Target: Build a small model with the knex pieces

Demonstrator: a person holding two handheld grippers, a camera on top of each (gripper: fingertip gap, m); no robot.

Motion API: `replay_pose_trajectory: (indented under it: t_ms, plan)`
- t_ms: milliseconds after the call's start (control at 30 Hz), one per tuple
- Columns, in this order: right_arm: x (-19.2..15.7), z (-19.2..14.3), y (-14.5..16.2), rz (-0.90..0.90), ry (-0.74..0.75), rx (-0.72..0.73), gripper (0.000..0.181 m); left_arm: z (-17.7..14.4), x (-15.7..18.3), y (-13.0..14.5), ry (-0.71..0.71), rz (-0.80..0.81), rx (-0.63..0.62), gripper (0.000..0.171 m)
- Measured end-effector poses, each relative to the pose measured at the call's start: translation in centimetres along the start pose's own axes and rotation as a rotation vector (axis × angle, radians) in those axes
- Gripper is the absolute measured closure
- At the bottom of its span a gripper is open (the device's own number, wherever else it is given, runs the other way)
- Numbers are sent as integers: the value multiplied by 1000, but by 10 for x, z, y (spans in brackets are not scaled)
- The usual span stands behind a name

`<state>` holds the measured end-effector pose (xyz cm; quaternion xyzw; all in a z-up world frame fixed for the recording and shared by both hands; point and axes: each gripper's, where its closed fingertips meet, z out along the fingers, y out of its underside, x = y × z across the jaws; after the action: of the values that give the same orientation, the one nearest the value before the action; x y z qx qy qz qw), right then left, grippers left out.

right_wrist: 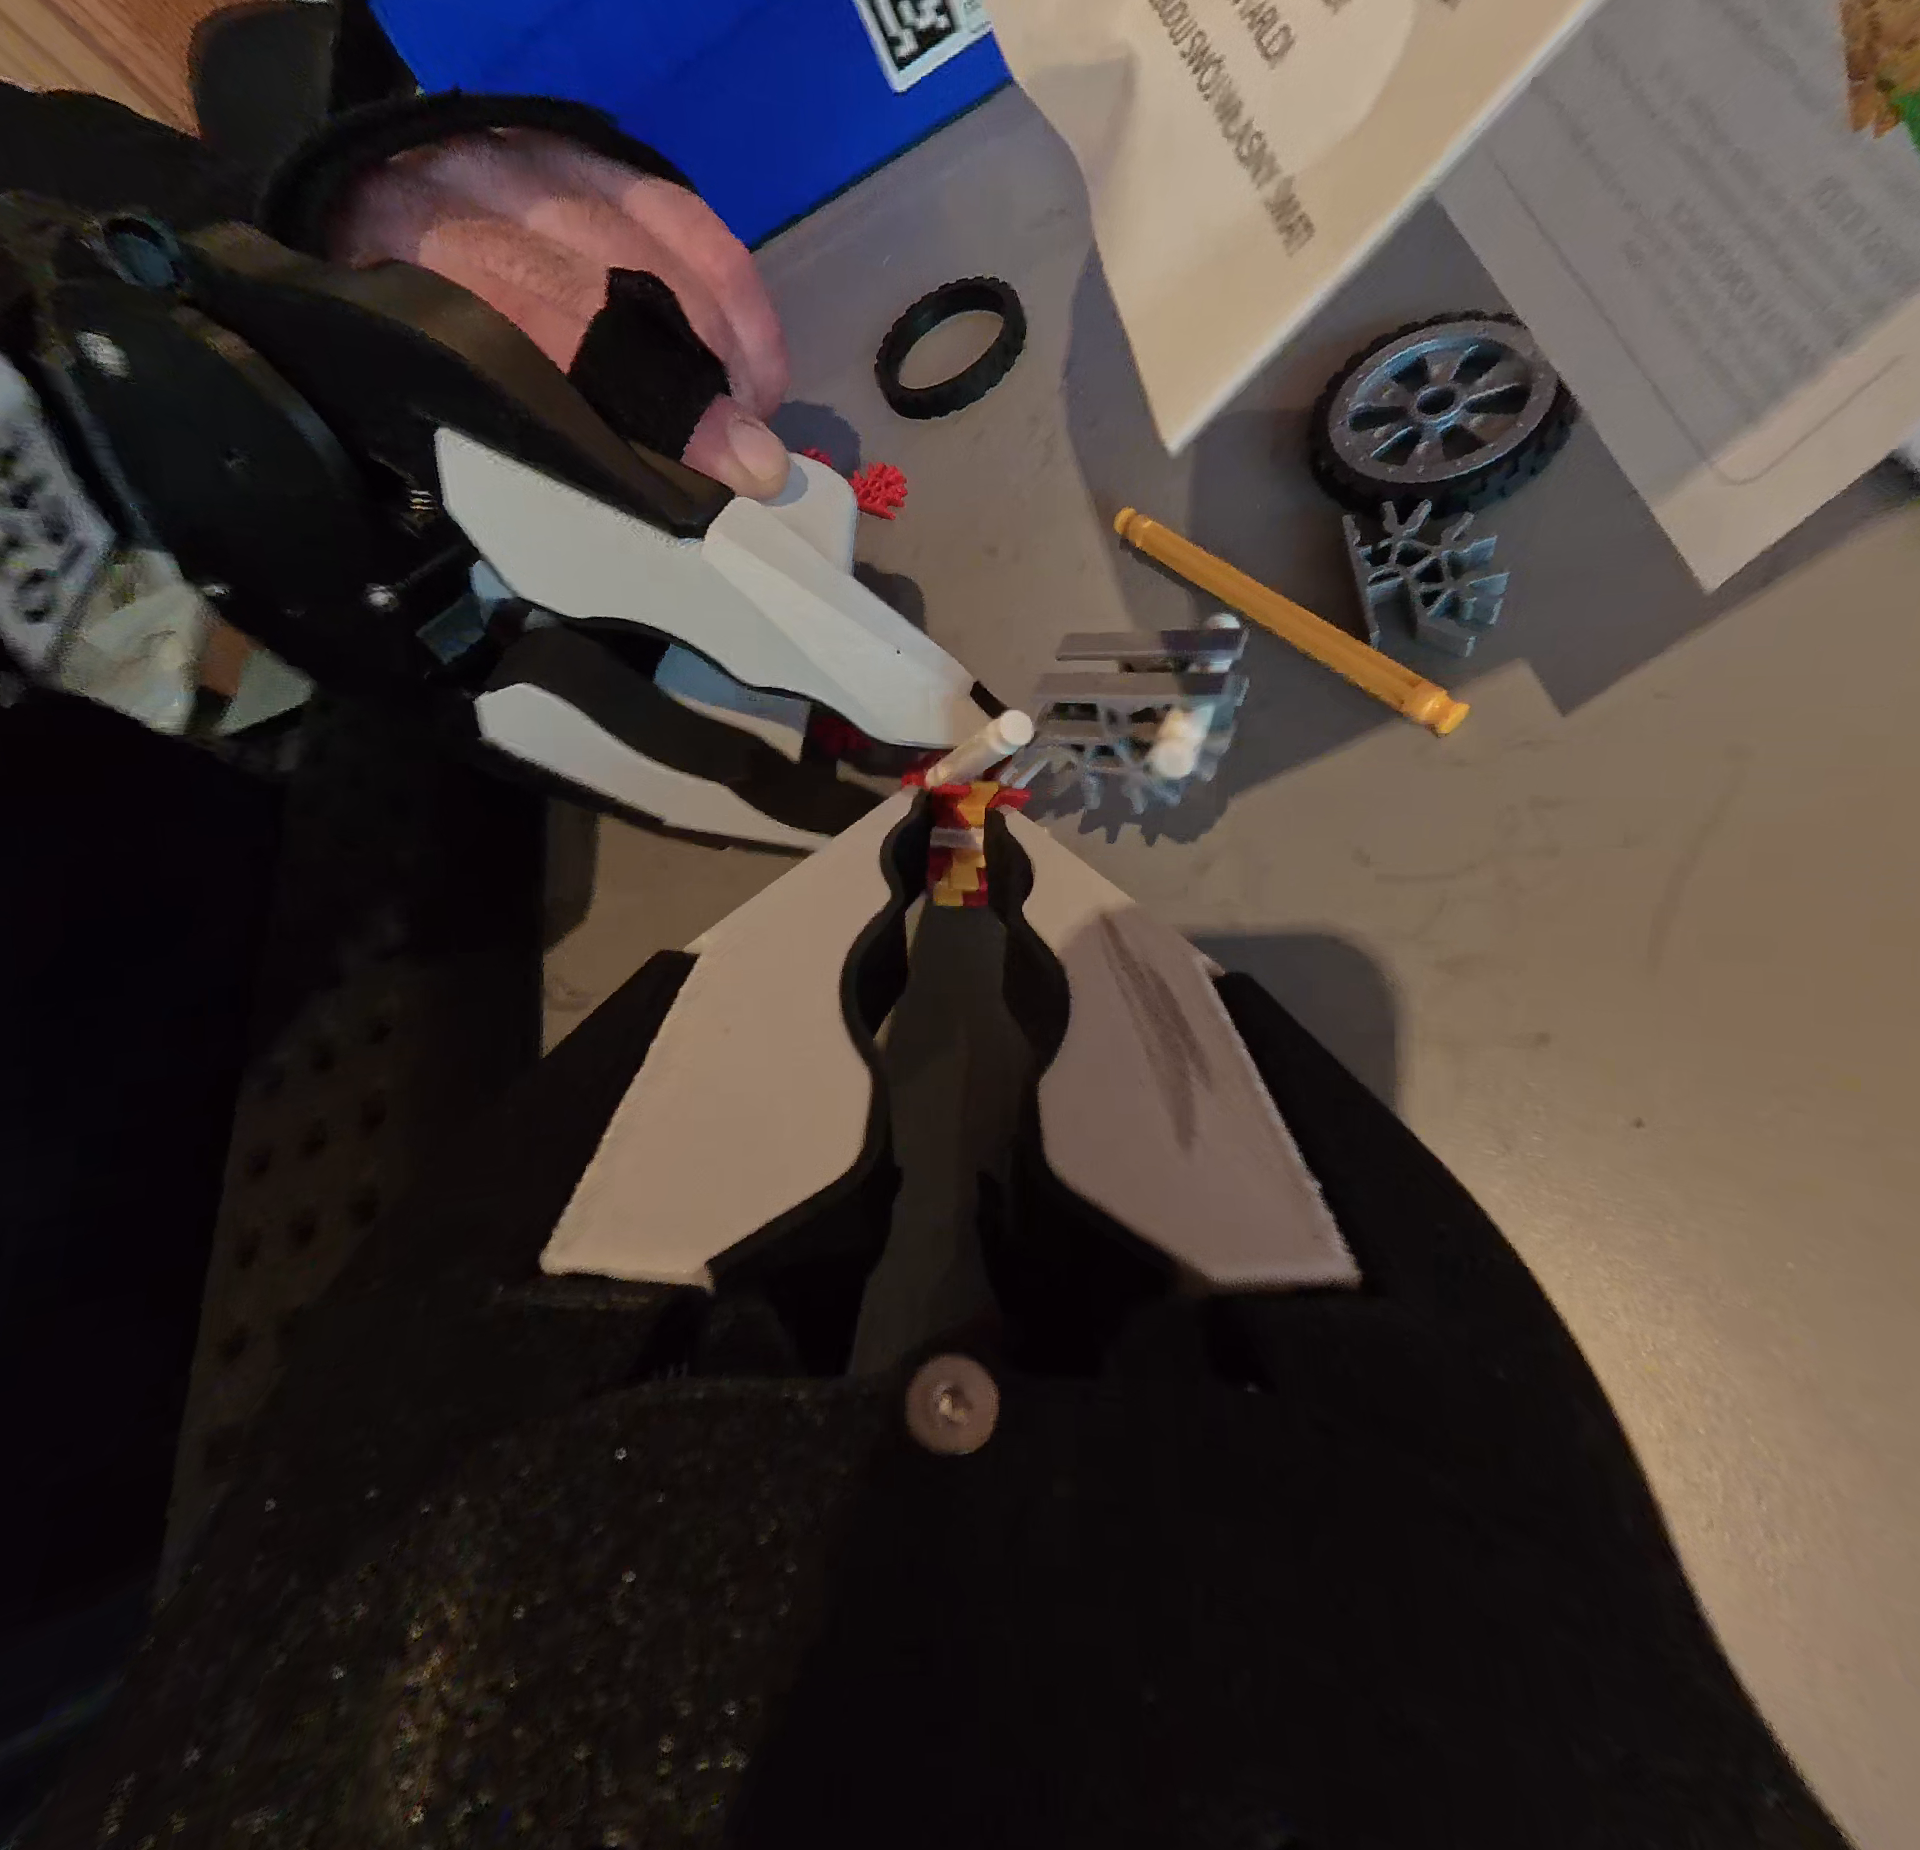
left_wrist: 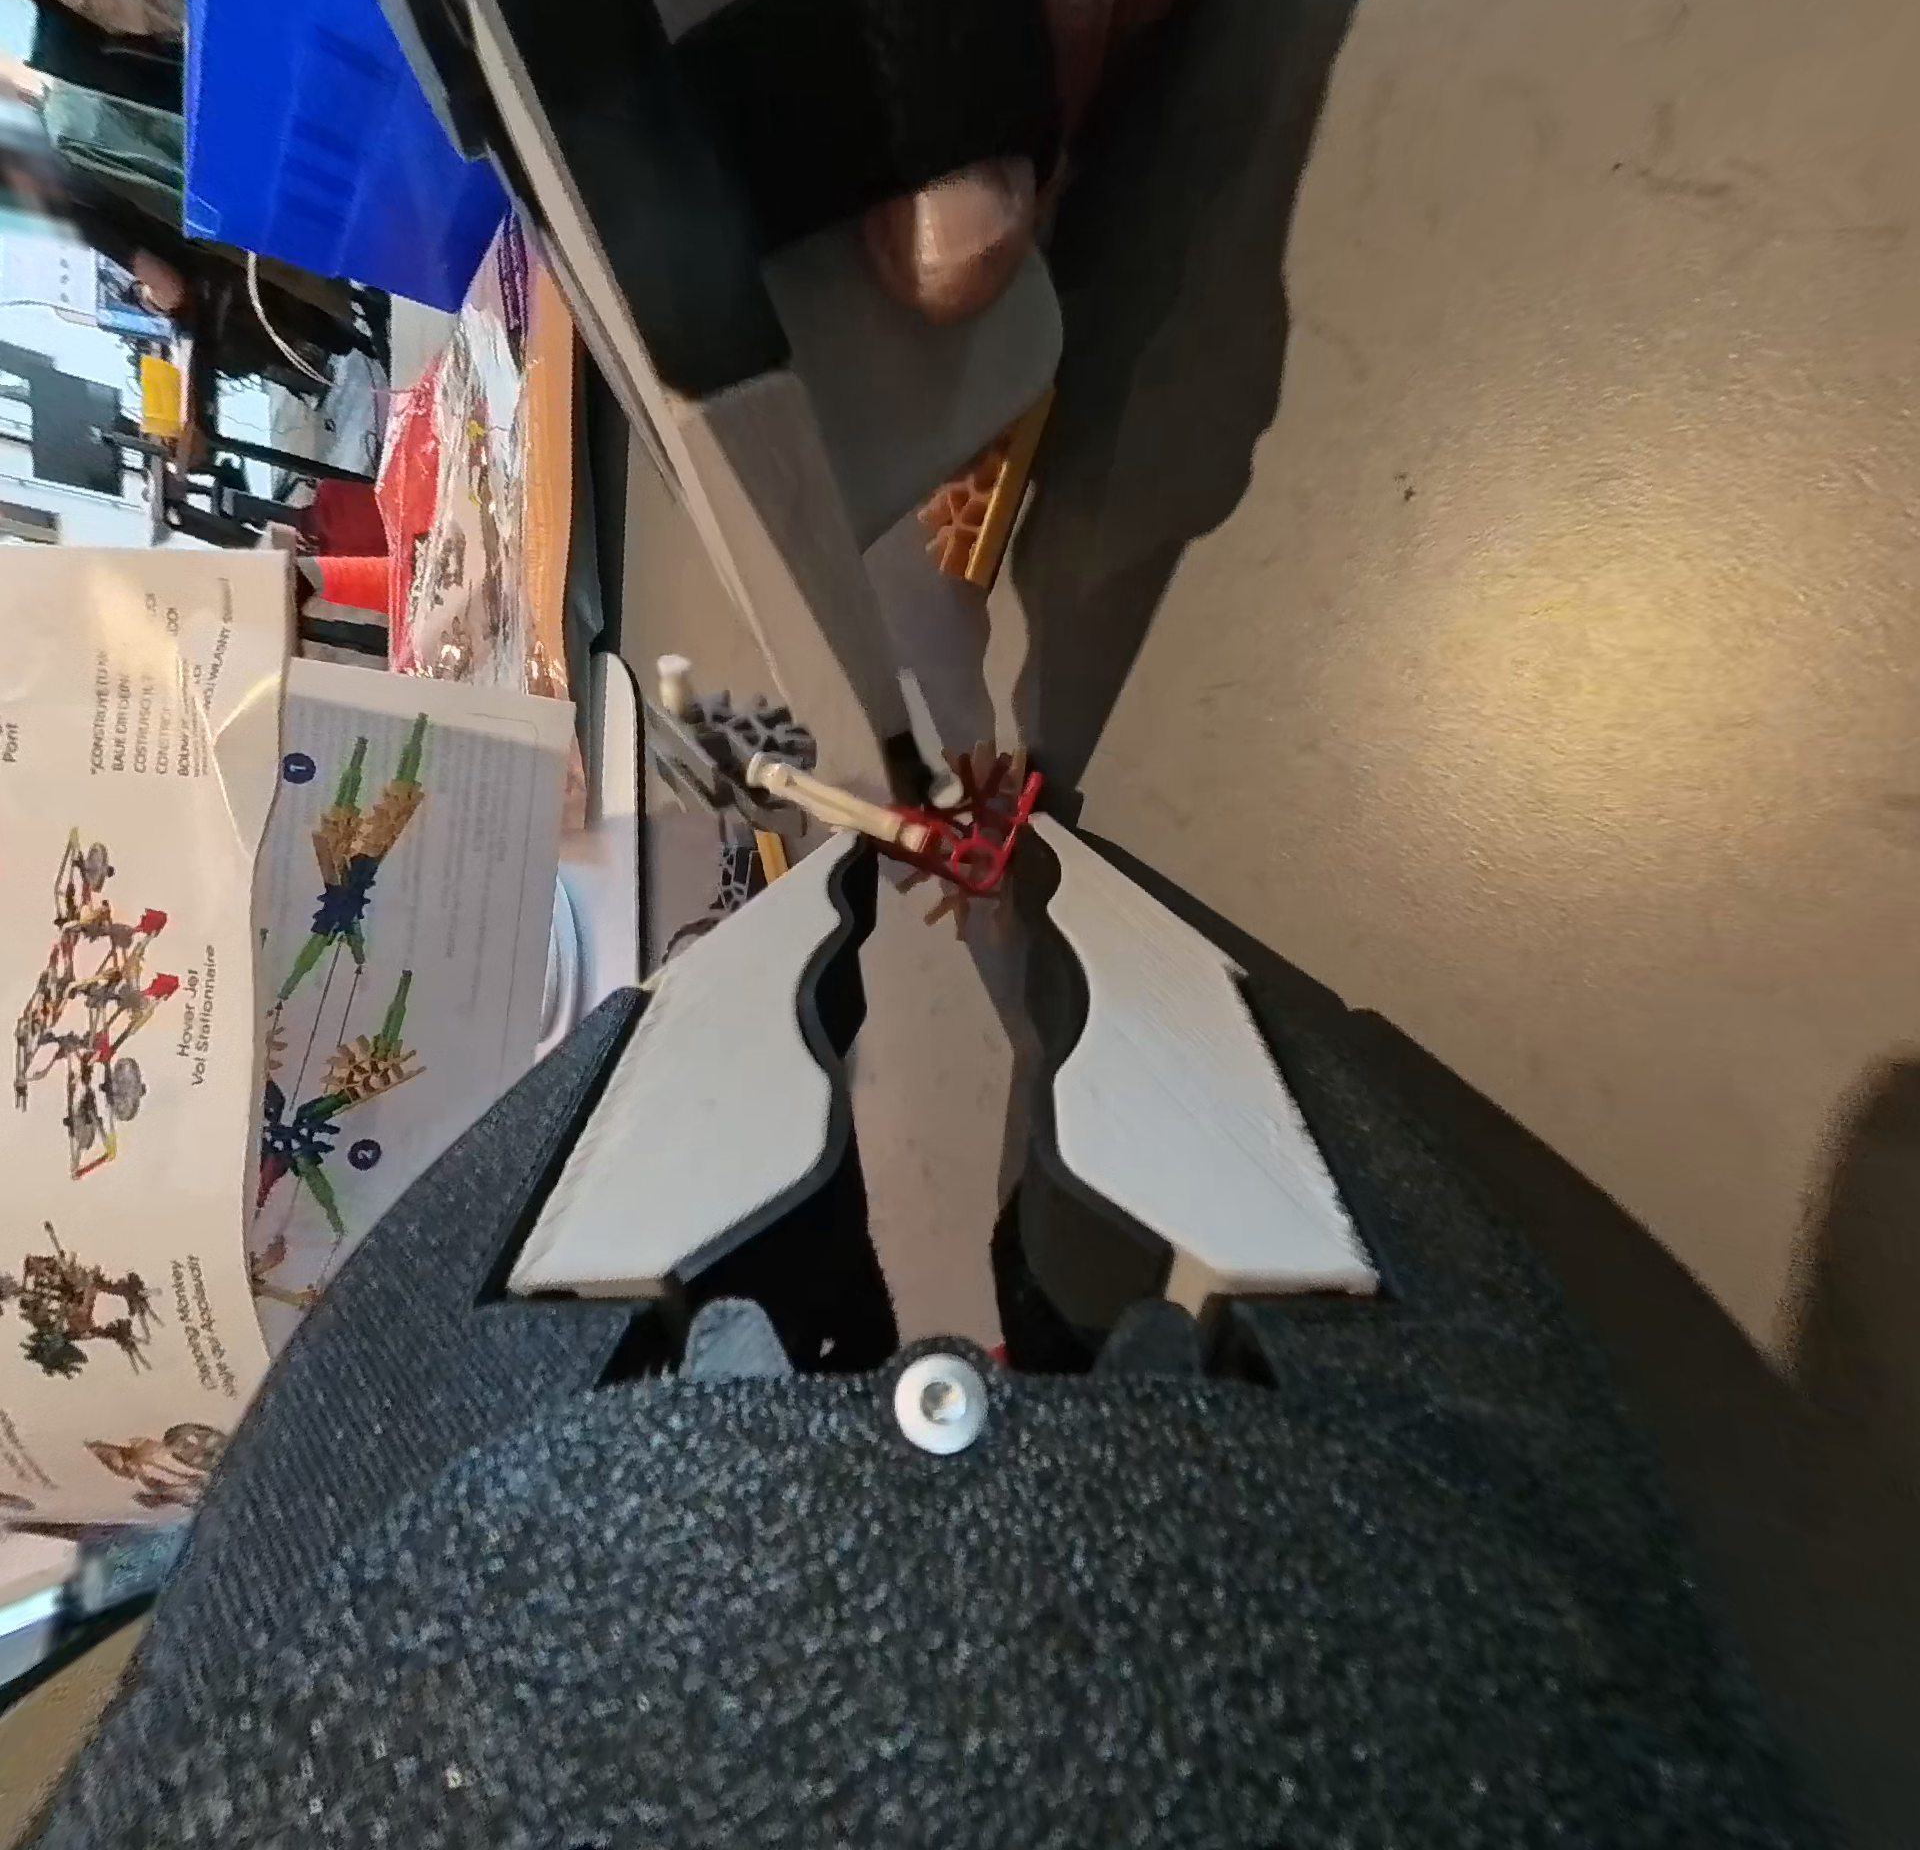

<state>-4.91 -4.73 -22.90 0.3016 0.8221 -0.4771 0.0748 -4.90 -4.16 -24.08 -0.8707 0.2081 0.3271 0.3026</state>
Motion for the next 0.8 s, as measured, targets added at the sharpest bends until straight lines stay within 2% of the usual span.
replay_pose_trajectory:
  t_ms: [67, 100, 167, 233, 333, 467, 667, 800]
  plan:
    - [3, 6, -3, -30, 48, -6, 171, 2, -2, 0, 2, -27, -9, 148]
    - [-3, 12, -1, -25, 26, -29, 161, 4, -6, -7, -21, -61, 27, 137]
    - [-6, 13, 4, -38, 18, -55, 161, 5, -8, -8, -3, -103, 45, 132]
    - [-7, 9, 3, -26, 8, -33, 160, 4, -6, -9, 9, -108, 45, 132]
    - [-11, 4, 2, -13, -9, -1, 144, 4, -5, -7, 24, -95, 52, 136]
    - [-15, -4, 1, -61, 22, 31, 157, -5, -5, -15, 7, -47, 87, 136]
    - [-20, -9, 8, -43, 49, 31, 153, -17, 6, -9, 86, -110, 95, 137]
    - [-22, -13, 19, -48, 96, 8, 148, -20, 5, -5, 76, -152, 64, 134]
